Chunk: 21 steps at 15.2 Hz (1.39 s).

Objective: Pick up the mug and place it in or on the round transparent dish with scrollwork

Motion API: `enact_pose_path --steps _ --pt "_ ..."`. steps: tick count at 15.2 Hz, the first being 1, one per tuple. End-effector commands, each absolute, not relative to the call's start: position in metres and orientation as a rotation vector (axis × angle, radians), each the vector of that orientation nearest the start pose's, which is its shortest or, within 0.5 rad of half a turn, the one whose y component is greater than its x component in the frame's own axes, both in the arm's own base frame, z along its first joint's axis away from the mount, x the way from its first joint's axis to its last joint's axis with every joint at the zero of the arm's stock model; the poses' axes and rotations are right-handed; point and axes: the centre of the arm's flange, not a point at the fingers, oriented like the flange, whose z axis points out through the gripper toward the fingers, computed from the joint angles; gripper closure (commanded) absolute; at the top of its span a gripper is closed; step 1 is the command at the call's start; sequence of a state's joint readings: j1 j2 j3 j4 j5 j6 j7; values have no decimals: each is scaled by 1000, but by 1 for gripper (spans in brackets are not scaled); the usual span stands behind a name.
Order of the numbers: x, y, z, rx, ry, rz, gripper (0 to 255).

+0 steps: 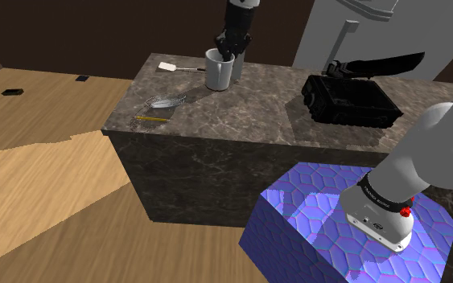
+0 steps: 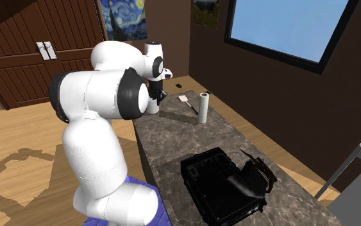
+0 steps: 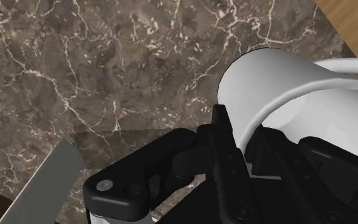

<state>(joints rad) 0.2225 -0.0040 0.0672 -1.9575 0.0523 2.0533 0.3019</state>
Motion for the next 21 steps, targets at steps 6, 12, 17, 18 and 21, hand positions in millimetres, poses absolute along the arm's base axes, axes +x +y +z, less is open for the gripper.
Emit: enact_pose_path --steps 6,12,17,18,21 --pt "602 236 489 -3064 54 -125 255" --pt "654 295 494 -3064 54 -125 255" --pt "661 303 473 -3064 54 -125 255" --pt "661 303 468 -3064 54 -125 255" --pt "661 303 452 -3064 54 -125 255"
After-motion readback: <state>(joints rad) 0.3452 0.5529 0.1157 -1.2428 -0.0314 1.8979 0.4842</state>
